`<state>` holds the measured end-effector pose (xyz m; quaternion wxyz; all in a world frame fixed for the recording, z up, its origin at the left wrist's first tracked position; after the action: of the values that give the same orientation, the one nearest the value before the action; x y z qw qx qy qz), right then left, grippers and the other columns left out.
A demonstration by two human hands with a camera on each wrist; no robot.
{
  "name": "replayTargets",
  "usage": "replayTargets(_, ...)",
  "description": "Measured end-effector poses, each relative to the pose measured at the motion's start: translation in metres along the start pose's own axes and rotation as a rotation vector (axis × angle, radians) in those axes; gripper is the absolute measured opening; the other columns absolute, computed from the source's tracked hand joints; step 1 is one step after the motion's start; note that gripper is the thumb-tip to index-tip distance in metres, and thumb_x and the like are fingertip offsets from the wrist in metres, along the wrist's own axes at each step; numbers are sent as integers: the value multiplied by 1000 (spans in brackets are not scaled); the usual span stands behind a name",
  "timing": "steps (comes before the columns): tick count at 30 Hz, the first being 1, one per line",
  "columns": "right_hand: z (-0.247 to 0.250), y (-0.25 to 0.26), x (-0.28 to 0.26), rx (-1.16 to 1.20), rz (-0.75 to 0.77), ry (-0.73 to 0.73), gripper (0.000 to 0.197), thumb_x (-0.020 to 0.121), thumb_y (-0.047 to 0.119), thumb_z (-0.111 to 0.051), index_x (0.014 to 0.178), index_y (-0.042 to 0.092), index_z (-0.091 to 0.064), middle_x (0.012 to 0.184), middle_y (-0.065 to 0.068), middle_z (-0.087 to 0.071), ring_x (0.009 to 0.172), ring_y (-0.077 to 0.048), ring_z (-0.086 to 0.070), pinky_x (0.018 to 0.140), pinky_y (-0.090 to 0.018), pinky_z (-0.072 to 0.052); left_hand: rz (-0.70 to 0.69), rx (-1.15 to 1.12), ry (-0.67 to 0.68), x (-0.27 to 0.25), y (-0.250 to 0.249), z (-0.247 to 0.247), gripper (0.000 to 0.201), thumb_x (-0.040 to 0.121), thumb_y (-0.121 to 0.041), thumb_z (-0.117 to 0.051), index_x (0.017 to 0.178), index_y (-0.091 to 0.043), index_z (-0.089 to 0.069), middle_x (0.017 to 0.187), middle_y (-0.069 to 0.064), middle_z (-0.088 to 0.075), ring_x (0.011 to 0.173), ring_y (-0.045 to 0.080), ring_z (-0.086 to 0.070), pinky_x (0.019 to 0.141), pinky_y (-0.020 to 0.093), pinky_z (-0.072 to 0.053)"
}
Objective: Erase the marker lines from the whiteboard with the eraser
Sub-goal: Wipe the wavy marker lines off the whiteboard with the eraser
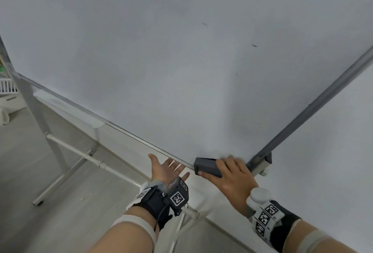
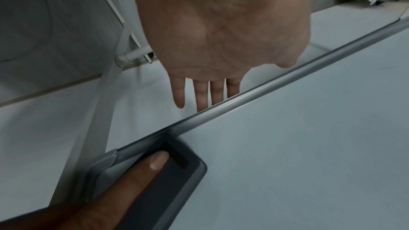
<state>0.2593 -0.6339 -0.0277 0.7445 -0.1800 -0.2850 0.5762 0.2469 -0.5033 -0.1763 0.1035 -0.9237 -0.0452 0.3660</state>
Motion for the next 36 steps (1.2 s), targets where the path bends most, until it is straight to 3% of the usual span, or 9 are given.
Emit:
replayTargets(4, 23, -20, 6, -8, -44, -17, 69, 77, 11, -70, 138, 40, -56, 109, -10, -54, 100, -35, -48, 93, -48, -34, -19, 51, -44, -7, 0, -7, 97, 83, -86, -16, 156, -21, -25, 160, 9, -33, 141, 35, -39, 113, 60, -29)
replayTargets(8, 88, -70, 56, 7, -211, -187, 70, 87, 5, -33, 144, 42, -51, 110, -11, -57, 96, -34, -53, 89, -48, -35, -33, 106, -94, -13, -5, -8, 99, 82, -87, -16, 152, -19, -34, 154, 13, -41, 130, 39, -50, 110, 62, -32)
replayTargets(14, 221, -193, 112, 0, -519, -520, 76, 83, 3, -64, 144, 47, -50, 113, -11, -54, 98, -31, -47, 84, -42, -30, -120, 251, -275, -51, -35, -34, 94, 87, -81, -22, 125, 1, -48, 106, 21, -59, 74, 37, -67, 63, 47, -55)
replayTargets(16, 238, -211, 112, 14, -581, -596, 76, 82, 4, -64, 143, 47, -50, 112, -11, -53, 96, -31, -47, 82, -42, -29, -215, 250, -354, -71, -62, -48, 88, 96, -70, -25, 137, 6, -43, 135, 26, -53, 111, 42, -64, 92, 50, -53)
replayTargets(19, 212, -182, 110, 39, -470, -517, 84, 76, 2, -71, 145, 44, -49, 108, -10, -52, 93, -29, -46, 81, -42, -32, -455, 289, -480, -86, -120, -67, 86, 93, -63, -39, 151, 0, -25, 153, 24, -37, 139, 42, -39, 116, 52, -29)
replayTargets(25, 136, -86, 88, -4, -44, -282, 72, 81, 13, -58, 145, 44, -47, 107, -5, -47, 93, -30, -48, 86, -44, -34, -1204, 643, -321, -241, -223, -214, 20, 95, -32, -52, 93, -12, -52, 102, 7, -50, 106, 35, -53, 95, 43, -44)
replayTargets(28, 170, -105, 94, 1, -87, -415, 68, 87, 11, -41, 146, 45, -46, 103, -3, -48, 91, -28, -48, 84, -42, -34, -1620, 822, -135, -332, -228, -290, 18, 91, -33, -51, 103, -23, -60, 117, 5, -46, 112, 25, -49, 95, 34, -41)
replayTargets(31, 233, -157, 111, 36, -307, -579, 76, 80, 6, -62, 144, 46, -49, 104, -6, -53, 91, -29, -48, 85, -44, -33, -1887, 1101, -30, -391, -227, -352, 38, 93, -37, -41, 125, -32, -62, 136, 3, -45, 127, 20, -37, 105, 28, -29)
replayTargets(36, 265, -202, 122, 111, -613, -711, 80, 77, 6, -70, 143, 48, -51, 105, -9, -53, 90, -30, -46, 83, -44, -32, -1879, 1549, 23, -400, -247, -405, 54, 95, -46, -24, 127, -32, -64, 138, -3, -59, 136, 21, -44, 117, 47, -25)
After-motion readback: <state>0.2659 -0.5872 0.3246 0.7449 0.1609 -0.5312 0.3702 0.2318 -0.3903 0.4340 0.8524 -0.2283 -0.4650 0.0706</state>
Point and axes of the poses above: each hand's wrist, its own x-axis towards the middle knuckle, its own z-axis out of the back of the hand, y = z × x, the point moved 10 cm from there along x, towards the middle knuckle
